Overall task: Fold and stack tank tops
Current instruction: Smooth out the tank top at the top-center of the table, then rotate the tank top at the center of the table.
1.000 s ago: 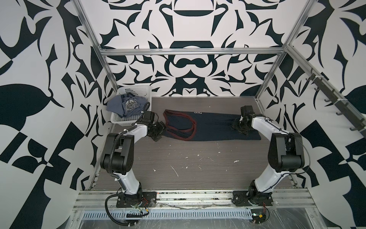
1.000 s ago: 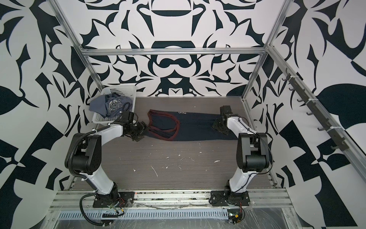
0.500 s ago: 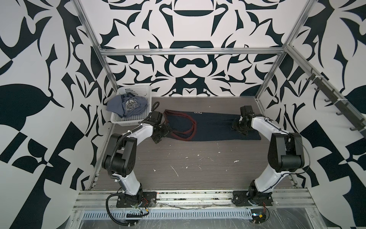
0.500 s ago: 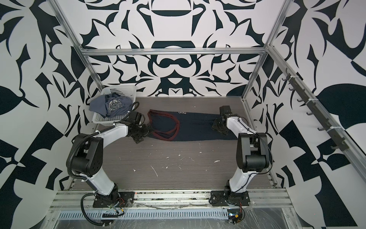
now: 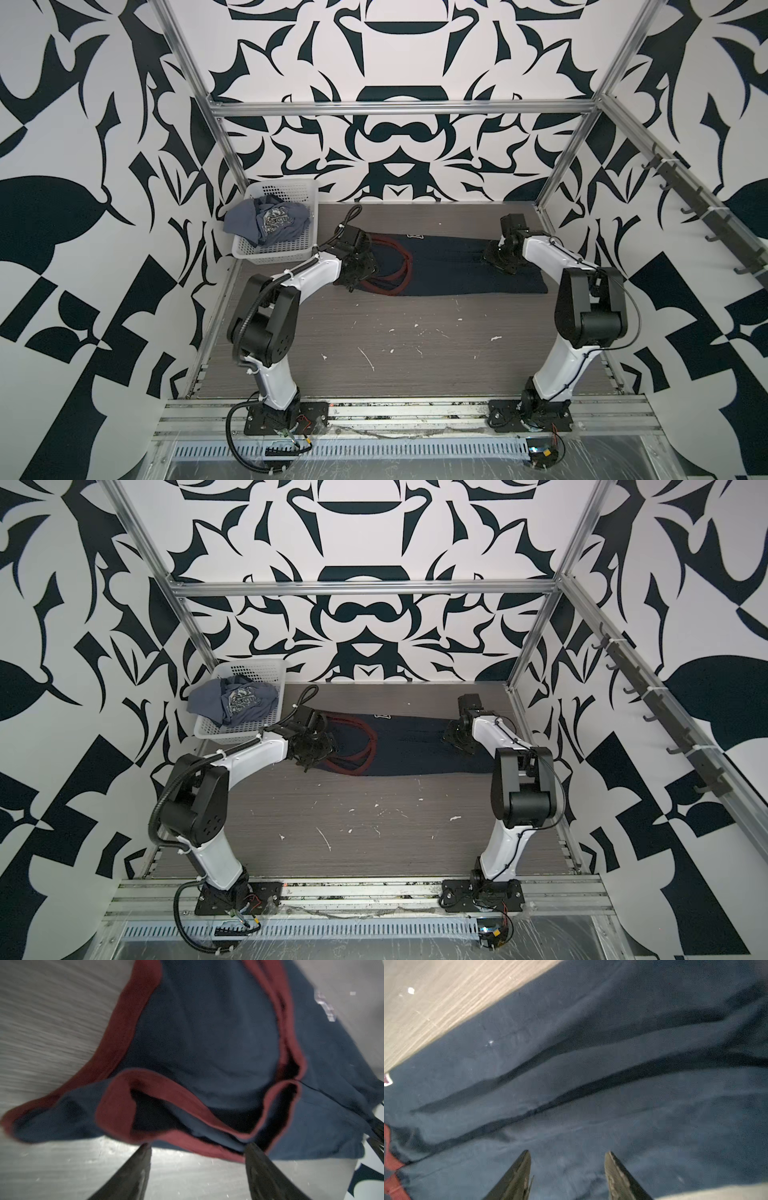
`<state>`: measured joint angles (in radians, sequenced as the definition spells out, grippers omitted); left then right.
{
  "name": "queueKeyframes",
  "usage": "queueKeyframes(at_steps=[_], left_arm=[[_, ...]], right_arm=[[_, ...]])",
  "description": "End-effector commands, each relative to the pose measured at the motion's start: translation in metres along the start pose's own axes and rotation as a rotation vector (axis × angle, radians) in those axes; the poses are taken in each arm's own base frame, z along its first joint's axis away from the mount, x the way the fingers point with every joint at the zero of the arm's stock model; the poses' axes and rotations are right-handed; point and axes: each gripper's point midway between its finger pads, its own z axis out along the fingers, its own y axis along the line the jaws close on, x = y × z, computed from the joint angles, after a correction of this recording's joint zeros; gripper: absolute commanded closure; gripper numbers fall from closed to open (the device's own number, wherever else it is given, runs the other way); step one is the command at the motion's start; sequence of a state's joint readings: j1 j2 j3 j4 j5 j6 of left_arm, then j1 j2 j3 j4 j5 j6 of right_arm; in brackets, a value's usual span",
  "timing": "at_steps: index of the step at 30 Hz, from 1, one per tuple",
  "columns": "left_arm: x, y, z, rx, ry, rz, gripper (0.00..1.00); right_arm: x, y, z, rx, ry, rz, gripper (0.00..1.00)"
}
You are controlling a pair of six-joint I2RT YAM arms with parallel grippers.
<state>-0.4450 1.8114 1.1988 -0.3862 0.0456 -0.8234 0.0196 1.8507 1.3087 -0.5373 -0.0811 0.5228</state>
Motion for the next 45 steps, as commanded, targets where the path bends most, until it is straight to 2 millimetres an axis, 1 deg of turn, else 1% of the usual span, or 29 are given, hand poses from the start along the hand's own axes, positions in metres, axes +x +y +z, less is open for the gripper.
queueKeyframes(at_steps=[1, 3, 6, 8, 11, 13, 18, 19, 20, 21, 22, 25, 27, 28, 30, 32, 36, 38, 40, 43, 45], left_arm=[[-0.012, -0.002, 0.005, 0.006, -0.027, -0.026, 0.29], [-0.018, 0.009, 0.005, -0.016, -0.047, -0.065, 0.31], [-0.025, 0.035, 0.004, -0.052, -0.086, -0.153, 0.37], [-0.026, 0.056, 0.005, -0.086, -0.092, -0.217, 0.42], [-0.026, 0.077, 0.006, -0.111, -0.095, -0.277, 0.46], [-0.024, 0.084, 0.008, -0.121, -0.09, -0.296, 0.47], [-0.021, 0.09, 0.007, -0.14, -0.091, -0.316, 0.51], [-0.022, 0.09, 0.004, -0.146, -0.102, -0.311, 0.52], [-0.023, 0.085, 0.001, -0.147, -0.107, -0.293, 0.52], [-0.023, 0.078, -0.004, -0.149, -0.118, -0.267, 0.51], [-0.025, 0.066, -0.012, -0.152, -0.134, -0.226, 0.46], [-0.027, 0.037, -0.037, -0.179, -0.195, -0.122, 0.37], [-0.027, 0.019, -0.055, -0.196, -0.255, -0.073, 0.27], [-0.025, 0.009, -0.061, -0.194, -0.275, -0.051, 0.23], [-0.019, -0.011, -0.063, -0.158, -0.277, -0.029, 0.22], [-0.009, -0.025, -0.051, -0.12, -0.227, -0.028, 0.22], [0.007, -0.035, -0.02, -0.108, -0.151, -0.015, 0.23], [0.014, -0.035, -0.002, -0.107, -0.106, -0.018, 0.25], [0.017, -0.032, 0.012, -0.122, -0.087, -0.02, 0.26], [0.018, -0.025, 0.029, -0.148, -0.066, -0.014, 0.28], [0.016, -0.02, 0.036, -0.164, -0.063, -0.003, 0.29]], right_arm=[[-0.008, 0.008, -0.003, -0.014, -0.005, -0.01, 0.39], [-0.008, 0.007, 0.001, -0.011, -0.001, -0.011, 0.39], [-0.008, 0.002, 0.007, 0.023, 0.005, -0.026, 0.39], [-0.009, -0.003, 0.01, 0.043, 0.007, -0.023, 0.39], [-0.01, -0.009, 0.015, 0.066, 0.015, -0.012, 0.39], [-0.01, -0.017, 0.018, 0.083, 0.026, 0.007, 0.39], [-0.009, -0.043, 0.026, 0.144, 0.058, 0.074, 0.39], [-0.008, -0.047, 0.027, 0.15, 0.064, 0.085, 0.39], [-0.008, -0.049, 0.025, 0.155, 0.065, 0.088, 0.4], [-0.009, -0.048, 0.022, 0.153, 0.057, 0.077, 0.4], [-0.012, -0.044, 0.016, 0.142, 0.039, 0.068, 0.4], [-0.023, -0.022, -0.005, 0.093, -0.024, 0.018, 0.39], [-0.031, -0.008, -0.016, 0.073, -0.059, -0.014, 0.38], [-0.035, -0.004, -0.019, 0.068, -0.07, -0.025, 0.37], [-0.041, 0.003, -0.019, 0.067, -0.07, -0.043, 0.36], [-0.048, 0.005, -0.014, 0.083, -0.055, -0.052, 0.35], [-0.064, 0.013, 0.004, 0.094, -0.036, -0.083, 0.33], [-0.07, 0.011, 0.014, 0.125, -0.011, -0.091, 0.32], [-0.073, 0.009, 0.024, 0.143, 0.013, -0.093, 0.32], [-0.073, 0.002, 0.035, 0.166, 0.043, -0.077, 0.33], [-0.068, -0.006, 0.041, 0.186, 0.071, -0.063, 0.33]])
